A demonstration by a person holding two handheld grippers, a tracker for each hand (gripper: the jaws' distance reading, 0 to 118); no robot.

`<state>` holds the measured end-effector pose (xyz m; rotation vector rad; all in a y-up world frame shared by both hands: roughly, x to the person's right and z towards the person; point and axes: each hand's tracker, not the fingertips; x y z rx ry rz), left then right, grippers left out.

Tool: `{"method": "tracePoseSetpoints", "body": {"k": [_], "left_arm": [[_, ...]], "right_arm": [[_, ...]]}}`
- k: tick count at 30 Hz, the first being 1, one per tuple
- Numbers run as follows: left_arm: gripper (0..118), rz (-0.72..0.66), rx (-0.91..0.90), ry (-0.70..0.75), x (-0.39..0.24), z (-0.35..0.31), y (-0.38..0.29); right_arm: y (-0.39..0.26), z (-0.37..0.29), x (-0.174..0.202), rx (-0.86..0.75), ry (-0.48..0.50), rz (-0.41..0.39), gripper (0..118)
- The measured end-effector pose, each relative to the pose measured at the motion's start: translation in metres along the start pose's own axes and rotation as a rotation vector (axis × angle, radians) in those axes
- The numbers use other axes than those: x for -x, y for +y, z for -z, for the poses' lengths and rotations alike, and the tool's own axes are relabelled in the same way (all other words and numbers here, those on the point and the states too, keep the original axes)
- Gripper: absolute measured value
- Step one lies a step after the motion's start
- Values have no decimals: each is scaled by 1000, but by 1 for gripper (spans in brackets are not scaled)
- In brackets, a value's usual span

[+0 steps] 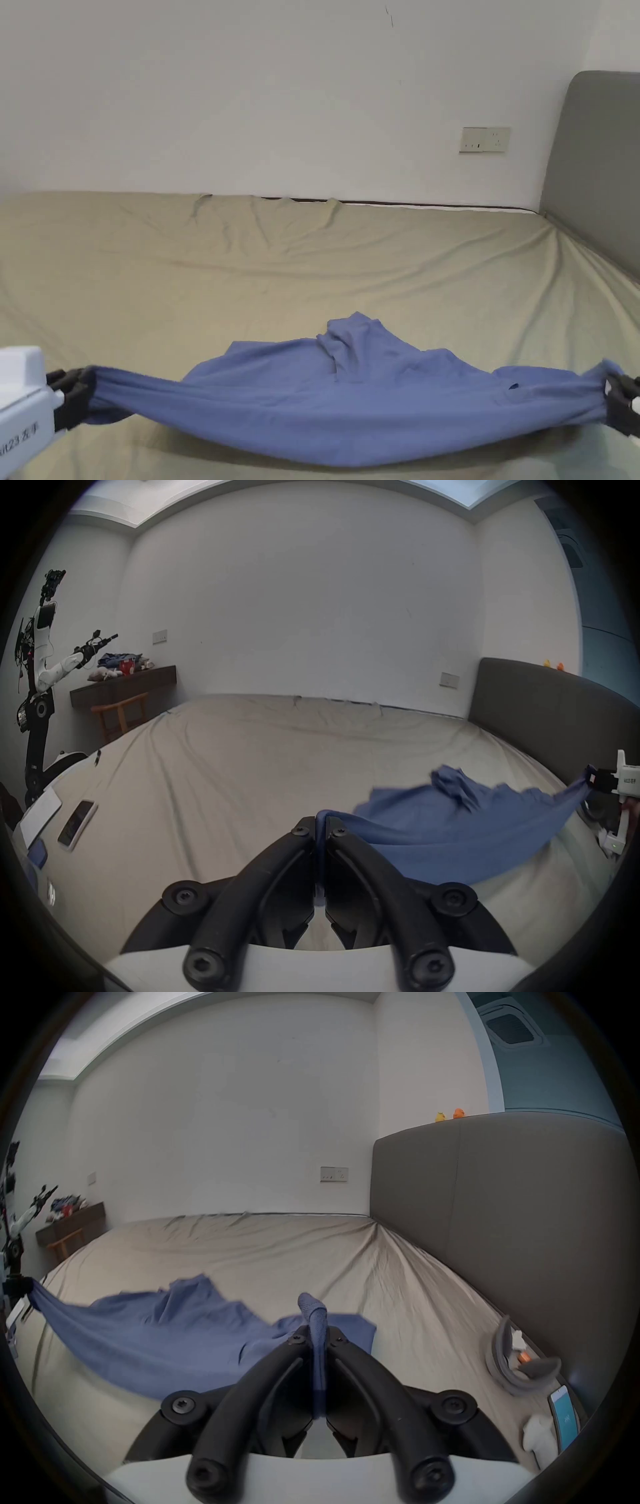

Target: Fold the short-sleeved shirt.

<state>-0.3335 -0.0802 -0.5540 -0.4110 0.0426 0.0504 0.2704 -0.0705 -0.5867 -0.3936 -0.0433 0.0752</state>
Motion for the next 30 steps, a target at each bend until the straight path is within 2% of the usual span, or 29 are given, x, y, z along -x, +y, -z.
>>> {"method": "tracePoseSetpoints", "body": {"k": [7,9,12,14,15,20,21,22,23,24,25,26,28,29,30], "left_arm": [[1,-24,15,-23,13,-96,-35],[1,-26,25,-30,22,-116,-44],[1,-43,66,-49,38,-138,-60],[1,-55,95,-57,34,-154,-70],[1,-60,111,-57,35,-157,-76],[1,-62,227,-33,35,-144,-111],[1,-27,276,13,32,-139,-119],[4,-8,298,26,25,-140,-127],[21,-3,320,28,24,-137,-133],[50,-4,353,35,23,-135,-138],[85,-16,358,45,21,-136,-142],[116,-24,362,36,20,-139,-143],[116,-90,334,-37,25,-149,-128],[116,-90,324,-28,25,-154,-119],[116,-64,306,-20,25,-159,-110]], "right_arm": [[-24,-110,-10,-45,30,-19,5],[-35,-132,-17,-11,54,-71,5],[-60,-162,-30,12,79,-65,5],[-76,-173,-37,24,90,-68,5],[-86,-174,-39,90,90,-52,5],[-127,-160,-37,198,59,-100,5],[-135,-157,-35,209,55,-101,5],[-142,-153,-36,244,75,-98,5],[-148,-149,-37,287,86,-100,5],[-152,-146,-38,326,78,-118,6],[-154,-145,-38,337,57,-133,15],[-154,-147,-40,316,29,-134,46],[-149,-151,-47,241,-9,-74,108],[-146,-153,-48,206,10,-19,118],[-125,-157,-62,55,8,-19,117]]}}
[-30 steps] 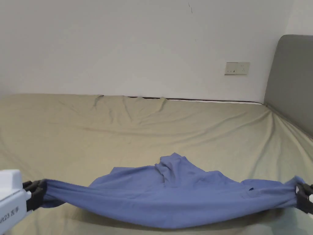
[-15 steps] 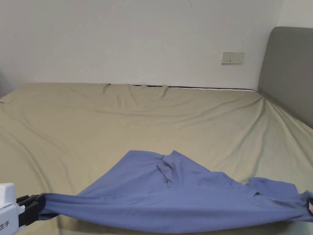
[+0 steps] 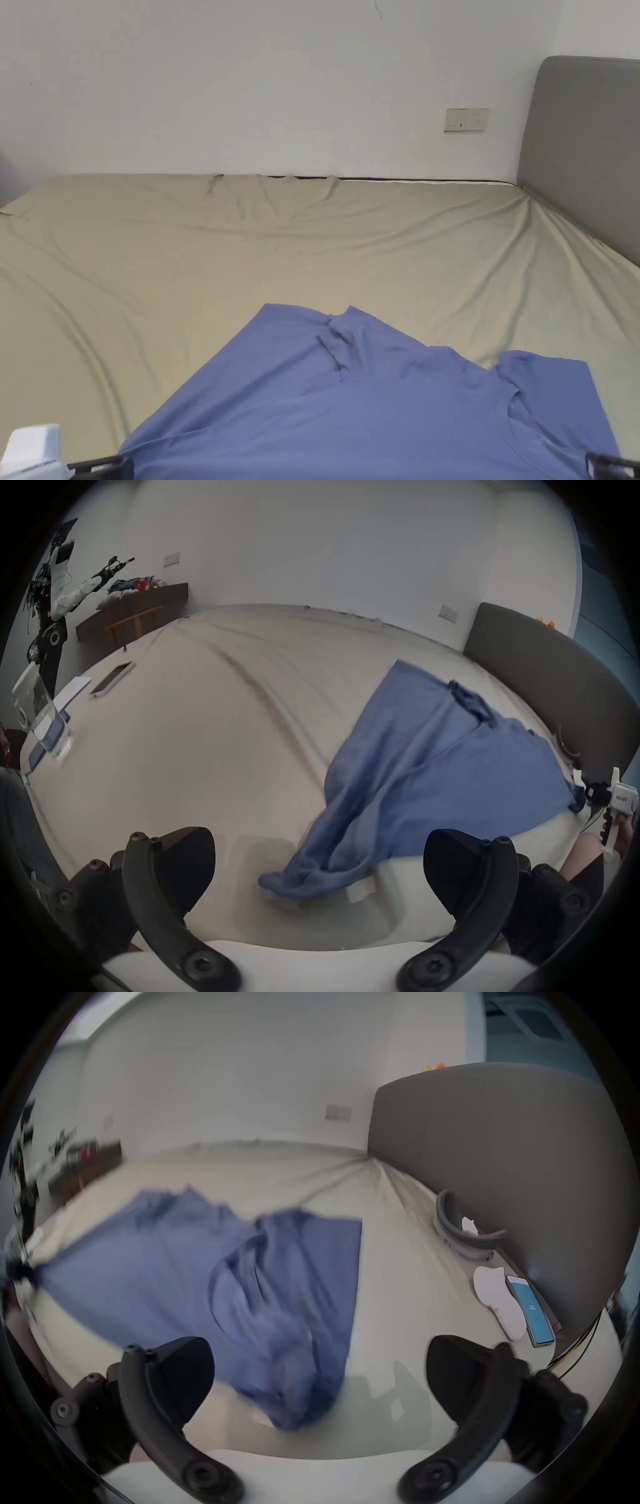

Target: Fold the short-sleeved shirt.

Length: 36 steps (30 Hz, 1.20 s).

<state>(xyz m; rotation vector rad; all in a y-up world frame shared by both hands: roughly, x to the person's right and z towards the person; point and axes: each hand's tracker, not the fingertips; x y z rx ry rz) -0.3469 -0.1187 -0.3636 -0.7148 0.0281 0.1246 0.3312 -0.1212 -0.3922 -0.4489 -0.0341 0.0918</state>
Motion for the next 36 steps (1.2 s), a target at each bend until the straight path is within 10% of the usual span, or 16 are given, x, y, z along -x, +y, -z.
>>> {"method": "tracePoseSetpoints", "body": {"k": [2,7,9,11,20,24,28,30,32,34,36], "left_arm": [[115,80,-123,60,-12,-27,24],[74,45,-442,78,-52,-111,64],[57,25,-501,47,-62,-125,59],[0,50,-566,20,-74,-140,48],[0,127,-382,32,-63,-118,0],[0,108,-270,-84,-33,-95,2],[0,161,-161,-37,-3,-51,-3],[27,171,-114,-29,10,-26,-7],[99,231,-53,-11,6,-8,-15],[105,236,29,25,11,16,-23],[83,218,39,16,8,26,-27]], "right_arm": [[31,-23,14,13,60,120,117],[102,-84,73,-228,36,80,113],[114,-104,100,-285,91,63,84],[114,-111,121,-331,169,-5,14],[72,-105,160,-369,229,-210,0],[70,-91,151,-150,324,-19,0],[71,-89,158,-155,288,-78,0],[72,-86,159,-141,304,-75,0],[68,-77,158,-121,323,-59,0],[67,-73,160,-109,331,-63,0],[63,-72,165,-98,330,-85,0]]}}
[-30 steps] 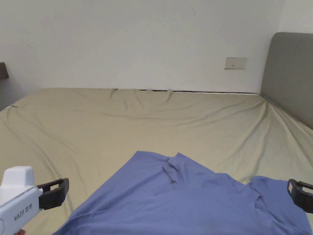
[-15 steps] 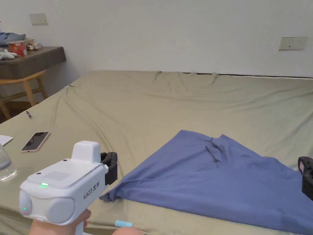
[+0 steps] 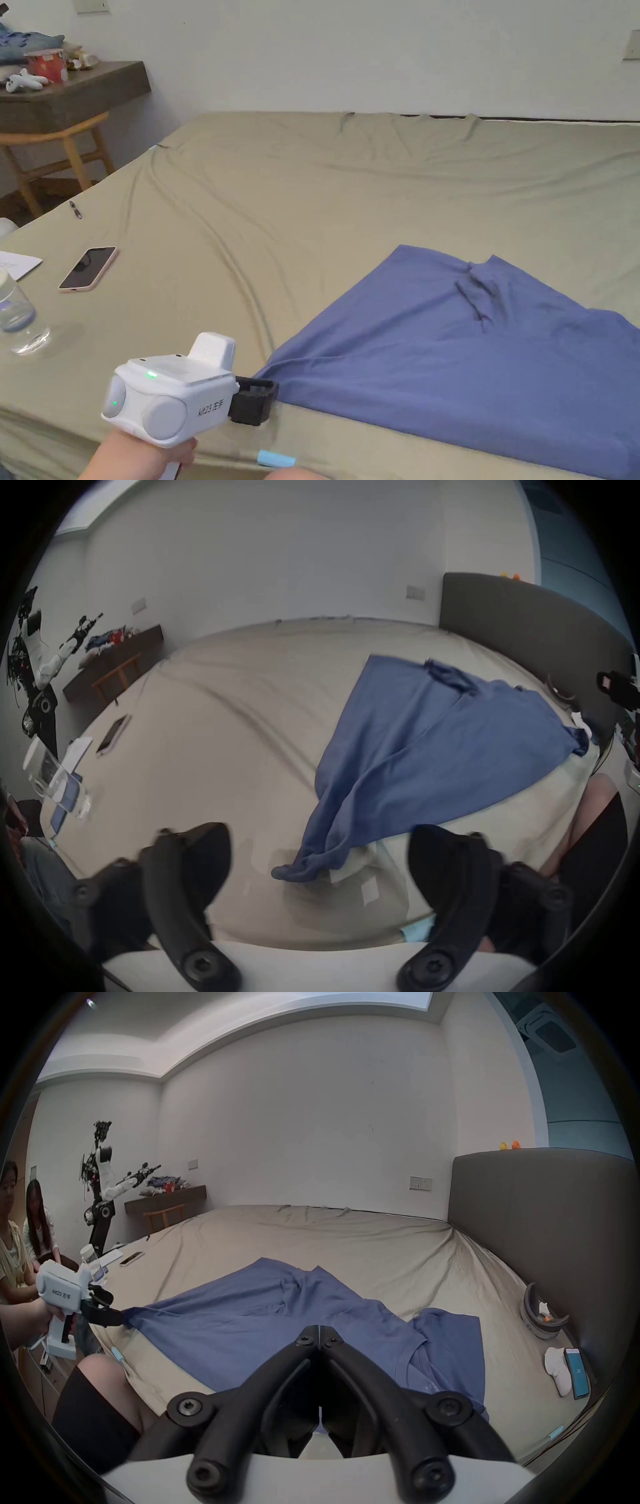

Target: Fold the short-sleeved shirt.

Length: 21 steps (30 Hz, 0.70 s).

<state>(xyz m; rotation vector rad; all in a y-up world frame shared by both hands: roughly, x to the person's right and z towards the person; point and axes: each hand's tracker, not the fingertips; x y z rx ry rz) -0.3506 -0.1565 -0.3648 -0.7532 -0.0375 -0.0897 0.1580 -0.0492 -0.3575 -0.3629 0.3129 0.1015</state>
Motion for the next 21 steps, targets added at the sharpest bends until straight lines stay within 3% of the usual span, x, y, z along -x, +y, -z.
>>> {"method": "tracePoseSetpoints", "body": {"k": [2,3,5,6,11,15,16,18,21], "left_arm": [[70,0,25,-6,-1,14,-4],[57,-8,27,-11,-2,19,-5],[16,-27,-4,-42,-3,19,-5],[9,-24,-30,-53,-5,21,-6],[3,13,-87,-91,-21,9,-5],[3,-58,-119,-138,-2,4,0],[3,-77,-128,-151,1,-1,2],[3,-108,-147,-161,3,-5,5],[3,-141,-145,-176,-1,-11,13]], "right_arm": [[-2,5,-1,19,3,-4,0],[-6,8,-1,32,4,-4,0],[-9,14,-3,59,2,-6,0],[-11,17,-3,75,3,-11,0],[-24,35,-8,153,27,-42,0],[-28,58,-20,209,58,-30,0],[-27,68,-26,218,59,-27,0],[-21,94,-38,231,21,-98,0],[-9,150,-78,191,-5,-125,2]]}}
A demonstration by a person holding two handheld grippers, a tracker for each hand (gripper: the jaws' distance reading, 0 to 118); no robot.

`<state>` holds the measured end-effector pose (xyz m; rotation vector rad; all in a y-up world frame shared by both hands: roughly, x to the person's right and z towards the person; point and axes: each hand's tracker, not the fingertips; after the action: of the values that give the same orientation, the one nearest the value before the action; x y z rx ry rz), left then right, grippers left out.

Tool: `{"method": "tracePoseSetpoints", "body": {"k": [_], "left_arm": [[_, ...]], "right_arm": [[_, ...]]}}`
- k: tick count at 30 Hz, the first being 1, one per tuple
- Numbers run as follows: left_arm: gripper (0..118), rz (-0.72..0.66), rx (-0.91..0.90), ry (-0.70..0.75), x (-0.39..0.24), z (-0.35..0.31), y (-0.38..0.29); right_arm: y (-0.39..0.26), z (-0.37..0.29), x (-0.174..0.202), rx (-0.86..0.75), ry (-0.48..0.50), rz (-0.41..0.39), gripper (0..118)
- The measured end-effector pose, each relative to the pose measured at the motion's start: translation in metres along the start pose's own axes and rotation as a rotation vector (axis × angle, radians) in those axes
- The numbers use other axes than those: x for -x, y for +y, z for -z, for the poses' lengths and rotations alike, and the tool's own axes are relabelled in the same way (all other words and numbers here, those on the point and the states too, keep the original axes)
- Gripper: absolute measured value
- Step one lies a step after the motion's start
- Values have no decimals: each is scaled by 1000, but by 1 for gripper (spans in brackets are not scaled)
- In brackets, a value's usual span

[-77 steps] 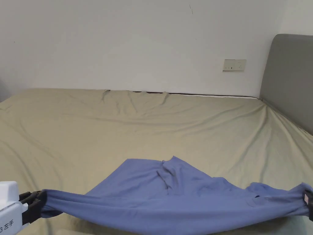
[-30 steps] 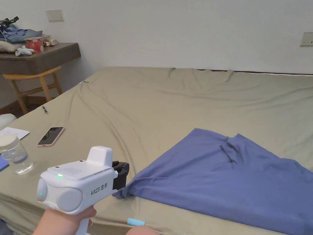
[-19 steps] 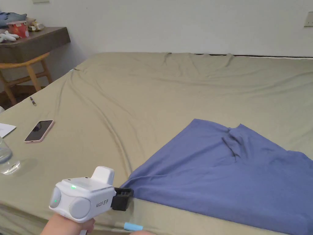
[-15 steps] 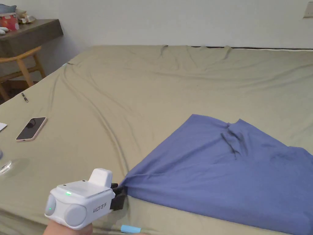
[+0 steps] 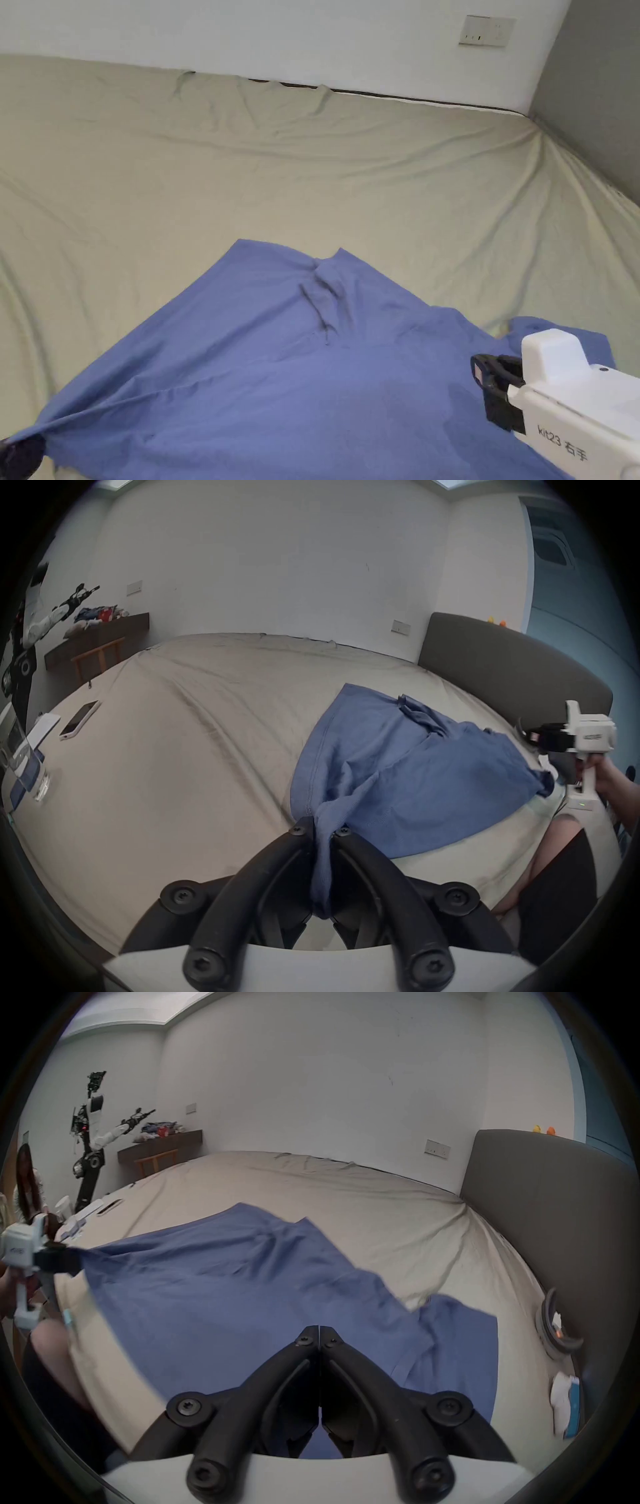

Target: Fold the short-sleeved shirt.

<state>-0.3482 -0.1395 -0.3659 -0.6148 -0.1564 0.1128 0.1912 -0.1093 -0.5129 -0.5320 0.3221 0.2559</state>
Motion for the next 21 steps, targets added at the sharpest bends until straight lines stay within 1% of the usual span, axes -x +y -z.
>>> {"method": "tracePoseSetpoints", "body": {"k": [1,2,3,4,5,7,8,9,10,11,12,13,14,15,16,18,20,21], "left_arm": [[3,-4,6,-4,-2,1,1],[3,-3,8,-3,-4,1,2],[3,-1,9,0,-7,1,3],[3,2,12,6,-12,2,8],[3,3,15,7,-13,3,9],[3,9,31,9,-17,4,13],[3,12,36,14,-18,6,15],[3,17,42,16,-19,6,17],[3,21,46,18,-21,7,18],[3,23,50,20,-22,7,19],[3,22,54,19,-18,9,20],[3,25,62,19,-18,10,21],[3,35,70,24,-18,11,23],[3,44,71,33,-18,11,26],[3,44,69,32,-16,10,29],[3,38,54,28,-14,4,38],[3,34,29,30,-13,-3,46],[3,30,17,27,-13,-7,51]], "right_arm": [[8,23,-10,94,13,74,11],[18,42,-16,66,-14,49,40],[24,64,-26,77,-12,52,64],[28,86,-35,84,-12,57,80],[34,104,-35,96,-30,53,86],[43,141,-32,142,-61,33,85],[42,157,-34,189,-43,44,85],[40,172,-35,228,-13,61,79],[37,183,-34,272,20,83,59],[33,189,-35,313,57,102,13],[28,192,-35,312,94,139,6],[26,189,-34,273,119,164,6],[27,182,-34,248,63,161,5],[27,179,-36,251,87,184,5],[27,173,-39,234,90,197,5],[32,149,-39,160,53,186,5],[47,122,-38,110,53,182,5],[54,108,-36,91,36,158,5]]}}
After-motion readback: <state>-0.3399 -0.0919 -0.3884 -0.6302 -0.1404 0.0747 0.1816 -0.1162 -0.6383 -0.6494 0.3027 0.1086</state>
